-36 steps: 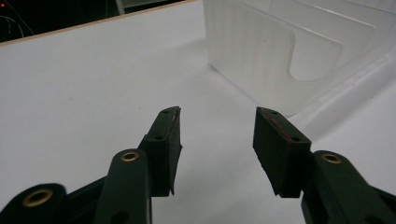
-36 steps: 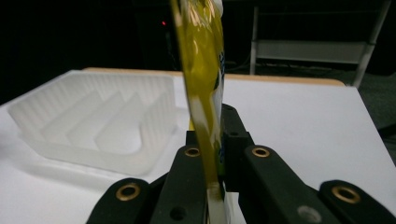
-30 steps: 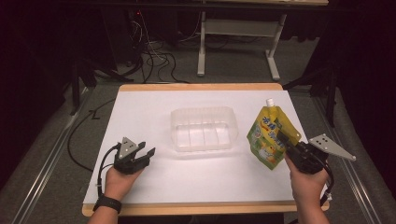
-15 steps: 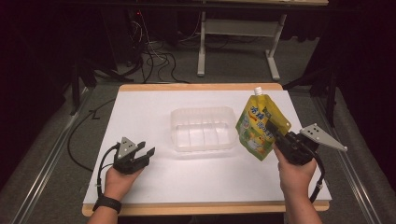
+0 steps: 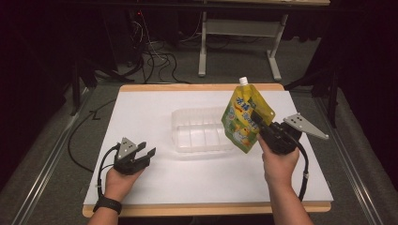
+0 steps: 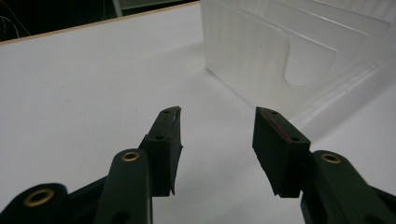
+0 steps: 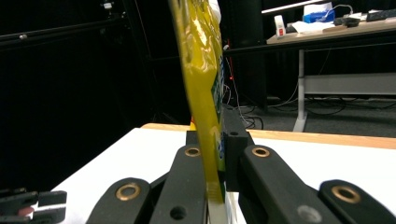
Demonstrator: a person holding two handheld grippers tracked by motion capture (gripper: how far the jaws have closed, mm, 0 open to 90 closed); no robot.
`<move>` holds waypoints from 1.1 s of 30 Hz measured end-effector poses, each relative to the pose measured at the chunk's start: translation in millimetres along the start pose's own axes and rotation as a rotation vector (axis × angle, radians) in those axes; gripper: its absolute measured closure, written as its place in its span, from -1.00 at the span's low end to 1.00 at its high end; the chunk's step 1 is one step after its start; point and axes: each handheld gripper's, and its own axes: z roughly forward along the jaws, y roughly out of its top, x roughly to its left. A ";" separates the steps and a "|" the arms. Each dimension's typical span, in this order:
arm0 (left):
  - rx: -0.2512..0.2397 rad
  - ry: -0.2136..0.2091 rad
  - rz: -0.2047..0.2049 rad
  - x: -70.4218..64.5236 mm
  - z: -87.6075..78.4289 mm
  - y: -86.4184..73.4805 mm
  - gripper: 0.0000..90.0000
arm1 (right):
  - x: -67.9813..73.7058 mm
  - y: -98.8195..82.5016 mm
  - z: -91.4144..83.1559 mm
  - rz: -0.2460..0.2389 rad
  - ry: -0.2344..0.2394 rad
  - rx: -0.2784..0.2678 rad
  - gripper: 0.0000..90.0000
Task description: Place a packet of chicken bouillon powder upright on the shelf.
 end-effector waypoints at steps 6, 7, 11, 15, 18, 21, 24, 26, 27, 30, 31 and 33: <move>-0.016 -0.004 -0.010 2.3 -3.0 0.6 0.17 | 11.4 -5.1 27.8 0.009 0.001 0.014 1.00; -0.014 -0.005 -0.008 3.0 -3.5 0.7 0.17 | 12.8 -6.5 31.9 0.011 0.000 0.016 1.00; -0.018 -0.010 -0.012 2.9 -3.6 0.8 0.17 | 14.4 -10.1 48.6 0.035 -0.015 0.009 1.00; -0.016 -0.013 -0.010 2.2 -3.2 0.8 0.18 | 16.3 -13.8 64.9 0.039 -0.026 0.011 1.00; -0.017 -0.014 -0.010 2.5 -3.3 0.8 0.18 | 17.3 -17.0 74.6 0.046 -0.042 0.018 1.00; -0.021 -0.014 -0.015 2.9 -3.9 0.8 0.18 | 18.3 -20.4 81.3 0.049 -0.057 0.031 1.00; -0.023 -0.014 -0.018 2.9 -4.3 0.9 0.18 | 18.9 -23.6 86.3 0.051 -0.071 0.039 1.00; -0.025 -0.015 -0.019 2.6 -4.4 1.0 0.18 | 19.9 -24.7 88.9 0.052 -0.080 0.038 1.00; -0.026 -0.016 -0.020 2.4 -4.3 1.1 0.18 | 20.6 -25.0 90.1 0.057 -0.083 0.039 1.00; -0.026 -0.016 -0.022 2.3 -4.1 1.2 0.18 | 23.0 -26.6 94.1 0.056 -0.092 0.046 1.00; -0.027 -0.016 -0.023 2.5 -4.1 1.2 0.18 | 24.2 -27.1 95.3 0.056 -0.094 0.049 1.00; -0.026 -0.016 -0.023 2.8 -4.3 1.1 0.18 | 26.9 -26.9 96.6 0.045 -0.107 0.045 1.00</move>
